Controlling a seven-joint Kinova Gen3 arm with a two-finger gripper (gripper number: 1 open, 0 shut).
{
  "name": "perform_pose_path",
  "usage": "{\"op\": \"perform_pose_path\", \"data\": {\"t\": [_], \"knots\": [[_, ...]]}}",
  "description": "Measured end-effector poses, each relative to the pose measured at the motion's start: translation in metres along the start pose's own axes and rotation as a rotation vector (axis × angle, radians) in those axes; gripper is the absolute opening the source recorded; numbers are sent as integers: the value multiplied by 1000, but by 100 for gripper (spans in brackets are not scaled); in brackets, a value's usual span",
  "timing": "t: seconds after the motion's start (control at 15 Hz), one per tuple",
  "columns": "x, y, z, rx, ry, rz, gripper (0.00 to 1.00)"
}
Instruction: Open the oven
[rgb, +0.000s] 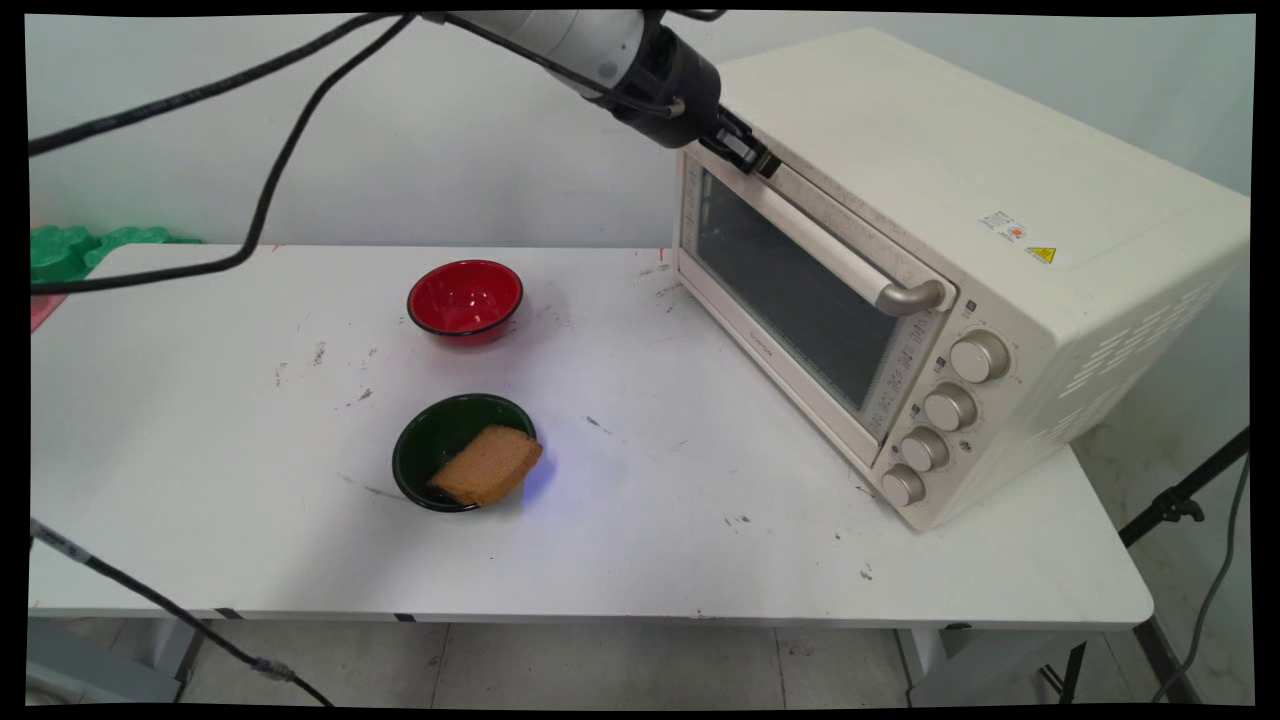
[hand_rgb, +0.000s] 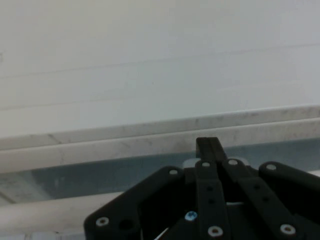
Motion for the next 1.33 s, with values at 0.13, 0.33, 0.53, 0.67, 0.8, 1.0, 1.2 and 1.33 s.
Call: {"op": "perform_pose_path", "data": {"t": [0.13, 0.33, 0.53, 0.67, 0.8, 1.0, 1.2, 1.33], "knots": [[-1, 1, 2, 1, -4, 0, 0], [-3, 2, 7, 1, -11, 2, 0], [-4, 4, 9, 1, -15, 3, 0], [-5, 4, 10, 1, -18, 4, 0], [-6, 5, 11, 0, -21, 7, 0], [-9, 5, 9, -1, -24, 10, 0], [-14, 5, 4, -4, -31, 19, 0], [-19, 4, 0, -5, -36, 23, 0]]}}
